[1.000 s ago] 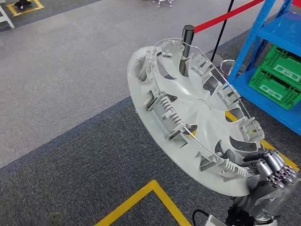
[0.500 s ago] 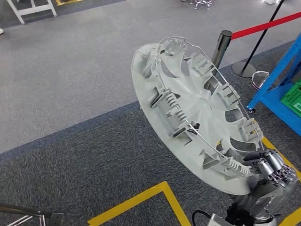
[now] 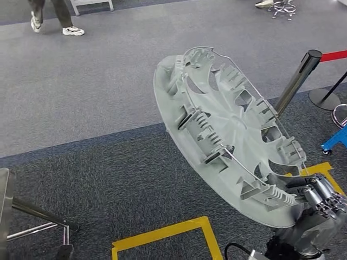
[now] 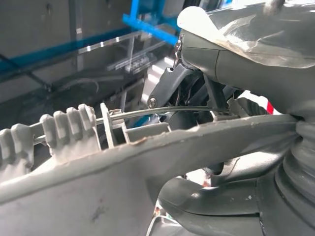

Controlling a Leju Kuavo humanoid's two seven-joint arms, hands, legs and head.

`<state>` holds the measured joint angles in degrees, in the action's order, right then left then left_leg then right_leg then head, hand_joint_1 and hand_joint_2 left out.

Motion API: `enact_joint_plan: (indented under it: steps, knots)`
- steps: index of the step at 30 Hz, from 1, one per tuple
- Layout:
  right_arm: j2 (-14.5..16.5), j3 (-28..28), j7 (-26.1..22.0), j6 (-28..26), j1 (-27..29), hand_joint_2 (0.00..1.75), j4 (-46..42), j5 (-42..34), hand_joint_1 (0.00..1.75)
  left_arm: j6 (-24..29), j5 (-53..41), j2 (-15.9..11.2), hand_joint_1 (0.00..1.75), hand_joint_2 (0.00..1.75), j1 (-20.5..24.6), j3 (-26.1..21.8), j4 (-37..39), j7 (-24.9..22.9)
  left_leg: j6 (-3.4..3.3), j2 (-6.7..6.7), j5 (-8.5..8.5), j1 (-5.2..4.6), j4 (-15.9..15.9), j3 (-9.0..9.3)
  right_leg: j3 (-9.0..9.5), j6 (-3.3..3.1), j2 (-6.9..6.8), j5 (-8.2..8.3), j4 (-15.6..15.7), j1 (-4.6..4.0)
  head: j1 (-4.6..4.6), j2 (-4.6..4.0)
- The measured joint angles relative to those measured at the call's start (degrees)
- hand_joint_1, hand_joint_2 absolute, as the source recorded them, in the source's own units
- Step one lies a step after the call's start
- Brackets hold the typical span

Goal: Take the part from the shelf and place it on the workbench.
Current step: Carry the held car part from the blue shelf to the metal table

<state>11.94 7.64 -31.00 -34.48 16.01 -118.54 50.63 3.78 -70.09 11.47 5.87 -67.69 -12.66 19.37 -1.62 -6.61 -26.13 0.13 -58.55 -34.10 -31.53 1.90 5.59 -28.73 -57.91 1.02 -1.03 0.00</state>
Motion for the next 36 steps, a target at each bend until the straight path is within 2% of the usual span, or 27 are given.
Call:
enact_joint_plan:
  steps: [2, 3, 4, 6, 8, 9, 10, 11, 13, 14, 15, 17, 18, 19, 20, 21, 22, 23, 24, 25, 27, 29, 31, 33, 34, 35, 36]
  knots:
    - [0.0, -0.2, -0.3, 0.2, 0.0, 1.75, -0.1, -0.1, 1.75, 0.0, 0.0, 0.0, 0.00, 1.75, -0.1, 0.0, 0.0, 0.1, 0.86, -0.93, 0.24, 0.31, 0.0, -0.54, 0.39, -0.37, -1.05, 0.08, 0.5, -0.12, -0.03, 0.00]
    - [0.0, -0.3, -0.4, 0.2, 0.0, 1.75, -0.1, -0.2, 1.75, 0.1, 0.0, 0.0, 0.00, 1.75, -0.2, 0.0, 0.0, 0.2, 1.17, -0.19, -0.10, 0.26, -0.5, -0.78, 0.62, -0.68, -1.84, 0.20, 0.8, -0.06, 0.05, 0.00]
    - [0.0, -0.4, -0.5, 0.3, 0.0, 1.75, -0.1, -0.2, 1.75, 0.1, 0.0, 0.0, 0.00, 1.75, -0.2, 0.0, 0.0, 0.3, 1.41, 1.21, -0.97, 0.14, -1.9, -1.39, 0.89, -0.99, -2.73, 0.29, 1.1, 0.02, 0.19, 0.00]
    - [0.0, -0.7, -0.6, 0.4, 0.0, 1.75, -0.2, -0.4, 1.75, 0.2, 0.1, 0.0, 0.00, 1.75, 0.0, 0.0, 0.0, 0.4, 1.84, 4.63, -4.34, 0.04, -8.2, -4.34, 1.31, -1.46, -4.65, 0.19, 1.3, -0.06, 0.45, 0.00]
    - [0.0, -0.9, -0.7, 0.4, 0.0, 1.75, -0.2, -0.5, 1.75, 0.2, 0.2, 0.0, 0.00, 1.75, 0.1, 0.0, 0.0, 0.5, 2.16, 5.80, -7.00, 0.23, -15.2, -7.66, 1.46, -1.62, -6.54, -0.04, 1.3, -0.26, 0.53, 0.00]
    - [0.0, -1.0, -0.7, 0.4, 0.0, 1.75, -0.2, -0.6, 1.75, 0.2, 0.2, 0.0, 0.00, 1.75, 0.0, 0.0, 0.0, 0.5, 2.22, 5.94, -6.92, 0.29, -16.3, -8.16, 1.54, -1.61, -7.36, -0.15, 1.3, -0.31, 0.53, 0.00]
    - [0.0, -1.1, -0.7, 0.4, 0.0, 1.75, -0.2, -0.6, 1.75, 0.2, 0.2, -0.1, 0.00, 1.75, 0.0, 0.0, 0.0, 0.5, 2.19, 6.06, -5.70, 0.30, -15.0, -7.41, 1.68, -1.57, -8.10, -0.28, 1.3, -0.35, 0.55, 0.00]
    - [0.0, -1.2, -0.8, 0.4, 0.0, 1.75, -0.2, -0.7, 1.75, 0.2, 0.2, -0.1, 0.00, 1.75, -0.1, 0.0, 0.0, 0.6, 2.06, 6.42, -3.75, 0.26, -11.6, -5.62, 1.90, -1.49, -8.81, -0.45, 1.3, -0.39, 0.54, 0.00]
    - [0.0, -1.4, -1.0, 0.4, -0.1, 1.75, -0.2, -0.9, 1.75, 0.2, 0.3, -0.1, 0.00, 1.75, 0.0, -0.1, 0.0, 0.7, 1.49, 8.54, -0.85, -0.20, -3.6, -1.35, 2.39, -1.13, -10.12, -0.89, 1.2, -0.59, 0.54, 0.00]
    - [0.0, -1.4, -1.1, 0.4, -0.1, 1.75, -0.2, -0.9, 1.75, 0.2, 0.3, -0.1, 0.00, 1.75, 0.1, -0.1, 0.0, 0.7, 1.14, 9.39, -0.31, -0.47, -1.2, -0.07, 2.53, -0.90, -10.68, -1.08, 1.2, -0.73, 0.51, 0.00]
    - [0.0, -1.5, -1.1, 0.4, -0.2, 1.75, -0.2, -1.0, 1.75, 0.2, 0.3, -0.1, 0.00, 1.75, 0.1, -0.1, 0.0, 0.8, 0.84, 9.88, -0.38, -0.71, -0.1, 0.41, 2.61, -0.65, -11.19, -1.23, 1.2, -0.86, 0.48, 0.00]
    - [0.0, -1.6, -1.2, 0.5, -0.4, 1.75, -0.2, -1.0, 1.75, 0.2, 0.3, -0.1, 0.00, 1.75, 0.0, 0.0, 0.0, 0.9, 0.29, 8.99, -0.33, -0.80, 0.2, 0.29, 2.76, -0.12, -11.96, -1.45, 1.3, -0.93, 0.39, 0.00]
    - [0.0, -1.6, -1.3, 0.6, -0.5, 1.75, -0.2, -1.1, 1.75, 0.2, 0.4, -0.1, 0.00, 1.75, 0.0, -0.1, 0.0, 1.0, 0.00, 8.47, -0.21, -0.68, 0.4, 0.34, 2.66, 0.18, -11.32, -1.87, 1.0, -0.85, 0.32, 0.00]
    - [0.0, -1.6, -1.4, 0.7, -0.6, 1.75, -0.2, -1.2, 1.75, 0.2, 0.4, -0.1, 0.00, 1.75, 0.0, -0.1, 0.0, 1.1, -0.34, 7.94, -0.06, -0.53, 0.6, 0.41, 2.17, 0.45, -10.05, -2.72, -0.1, -0.75, 0.24, 0.00]
    - [0.0, -1.7, -1.5, 0.8, -0.7, 1.75, -0.2, -1.2, 1.75, 0.2, 0.5, -0.2, 0.00, 1.75, 0.1, -0.1, 0.0, 1.2, -0.65, 7.39, 0.11, -0.34, 0.8, 0.50, 1.01, 0.68, -8.46, -4.15, -2.5, -0.63, 0.10, 0.00]
    - [0.0, -1.7, -1.6, 0.9, -0.8, 1.75, -0.2, -1.3, 1.75, 0.2, 0.5, -0.2, 0.00, 1.75, 0.2, -0.1, 0.0, 1.3, -0.84, 6.83, 0.16, -0.28, 0.9, 0.48, -0.80, 0.81, -6.86, -5.95, -6.2, -0.53, -0.04, 0.00]
    - [0.0, -1.7, -1.7, 0.9, -0.8, 1.75, -0.2, -1.3, 1.75, 0.2, 0.5, -0.2, 0.00, 1.75, 0.3, -0.1, 0.0, 1.4, -0.97, 6.22, 0.18, -0.28, 0.9, 0.45, -2.93, 0.88, -6.08, -7.69, -10.4, -0.48, -0.11, 0.00]
    - [0.0, -1.7, -1.7, 1.0, -0.8, 1.75, -0.2, -1.4, 1.75, 0.2, 0.6, -0.2, 0.00, 1.75, 0.4, -0.1, 0.0, 1.5, -1.02, 5.54, 0.17, -0.29, 0.9, 0.45, -4.94, 0.95, -5.80, -8.83, -14.1, -0.46, -0.17, 0.00]
    - [0.0, -1.7, -1.7, 1.0, -0.9, 1.75, -0.1, -1.6, 1.75, 0.2, 0.7, -0.2, 0.00, 1.75, 0.4, -0.1, 0.0, 1.7, -1.03, 4.80, 0.16, -0.29, 0.9, 0.47, -6.21, 0.98, -5.72, -8.85, -16.1, -0.45, -0.17, 0.00]
    - [0.0, -1.8, -1.8, 1.1, -0.9, 1.75, -0.1, -1.8, 1.75, 0.2, 0.8, -0.2, 0.00, 1.75, 0.4, -0.1, 0.0, 1.8, -1.03, 4.02, 0.16, -0.27, 0.8, 0.51, -6.49, 0.98, -5.66, -7.79, -15.8, -0.42, -0.17, 0.00]
    - [0.0, -1.8, -1.9, 1.2, -1.0, 1.75, -0.1, -2.0, 1.75, 0.2, 0.9, -0.2, 0.00, 1.75, 0.4, -0.1, 0.0, 1.9, -1.02, 3.02, 0.15, -0.23, 0.8, 0.57, -5.77, 0.93, -5.57, -5.36, -13.3, -0.36, -0.17, 0.00]
    - [0.0, -1.8, -1.9, 1.2, -1.0, 1.75, -0.1, -2.1, 1.75, 0.2, 0.9, -0.2, 0.00, 1.75, 0.4, -0.1, 0.0, 1.9, -1.02, 2.80, 0.15, -0.22, 0.7, 0.58, -5.35, 0.92, -5.52, -4.66, -12.3, -0.34, -0.16, 0.00]
    - [0.0, -1.8, -2.0, 1.3, -1.1, 1.75, -0.1, -2.2, 1.75, 0.2, 0.9, -0.2, 0.00, 1.75, 0.4, -0.1, 0.0, 1.9, -0.97, 2.41, 0.12, -0.18, 0.7, 0.62, -4.27, 0.88, -5.23, -3.25, -9.7, -0.28, -0.17, 0.00]
    - [0.0, -1.8, -2.4, 1.6, -1.7, 1.75, 0.0, -2.7, 1.75, 0.4, 1.0, -0.4, 0.00, 1.75, 0.5, -0.1, 0.0, 1.9, -0.14, 0.61, 0.22, -0.06, 0.2, -0.08, -1.54, 0.61, -2.70, -1.20, -3.8, 0.00, -0.14, 0.00]
    - [0.1, -1.8, -2.6, 1.8, -2.0, 1.75, 0.1, -2.9, 1.75, 0.5, 1.1, -0.6, 0.00, 1.75, 0.5, -0.1, 0.0, 1.9, 0.40, -0.51, 0.33, 0.04, 0.0, -0.52, -0.54, 0.35, -1.86, -0.61, -1.6, 0.12, -0.11, 0.00]
    - [0.1, -1.7, -2.7, 2.1, -2.3, 1.75, 0.2, -3.1, 1.75, 0.6, 1.2, -0.7, 0.00, 1.75, 0.4, -0.1, 0.0, 1.9, 0.96, -0.84, 0.25, 0.08, -0.4, -1.06, 0.29, 0.00, -1.42, -0.29, 0.1, 0.25, -0.08, 0.00]
    - [0.1, -1.7, -2.8, 2.2, -2.5, 1.75, 0.3, -3.1, 1.75, 0.7, 1.3, -0.8, 0.00, 1.75, 0.4, -0.1, 0.0, 1.9, 1.31, 0.14, -0.28, 0.08, -1.3, -1.57, 0.41, -0.42, -2.36, -0.21, 0.2, 0.20, 0.09, 0.00]
